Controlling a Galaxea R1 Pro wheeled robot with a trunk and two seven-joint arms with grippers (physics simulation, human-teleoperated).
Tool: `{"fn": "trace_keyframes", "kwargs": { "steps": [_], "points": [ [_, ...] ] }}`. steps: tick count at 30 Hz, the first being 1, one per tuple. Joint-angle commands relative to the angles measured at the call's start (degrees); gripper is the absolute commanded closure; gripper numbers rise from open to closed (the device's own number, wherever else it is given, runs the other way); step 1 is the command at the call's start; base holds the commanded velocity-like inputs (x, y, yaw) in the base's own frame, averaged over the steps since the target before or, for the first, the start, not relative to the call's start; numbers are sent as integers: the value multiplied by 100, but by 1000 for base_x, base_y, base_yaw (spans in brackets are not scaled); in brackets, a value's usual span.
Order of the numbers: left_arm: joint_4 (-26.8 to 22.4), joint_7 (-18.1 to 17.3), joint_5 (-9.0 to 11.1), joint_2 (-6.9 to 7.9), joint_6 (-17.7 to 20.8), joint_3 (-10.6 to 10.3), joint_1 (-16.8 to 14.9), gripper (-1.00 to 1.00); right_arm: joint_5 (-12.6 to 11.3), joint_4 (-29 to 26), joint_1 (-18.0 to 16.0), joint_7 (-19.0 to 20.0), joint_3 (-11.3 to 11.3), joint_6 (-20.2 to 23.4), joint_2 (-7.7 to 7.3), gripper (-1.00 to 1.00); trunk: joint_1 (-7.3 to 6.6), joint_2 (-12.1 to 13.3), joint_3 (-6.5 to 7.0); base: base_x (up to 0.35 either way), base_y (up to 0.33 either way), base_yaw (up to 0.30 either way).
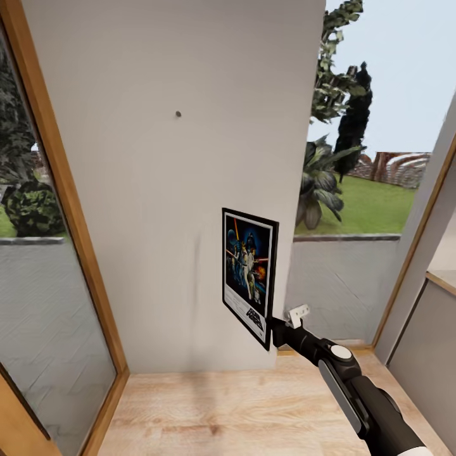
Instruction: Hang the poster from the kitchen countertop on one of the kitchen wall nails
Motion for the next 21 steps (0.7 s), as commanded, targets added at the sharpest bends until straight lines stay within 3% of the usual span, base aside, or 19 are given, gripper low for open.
{"fn": "trace_keyframes", "kwargs": {
  "steps": [1,8,21],
  "points": [
    [-3,-37,0,-3,-8,20,2,-100,-73,-4,-2,17,5,43,-4,100,5,-2,0,337,0,12],
    [-3,-37,-3,-3,-8,20,2,-100,-73,-12,-2,24,5,51,1,100,5,-2,0,299,0,2],
    [-3,-37,0,-3,-6,20,2,-100,-73,-12,-2,26,5,45,3,100,5,-2,0,110,6,0]
  ]
}}
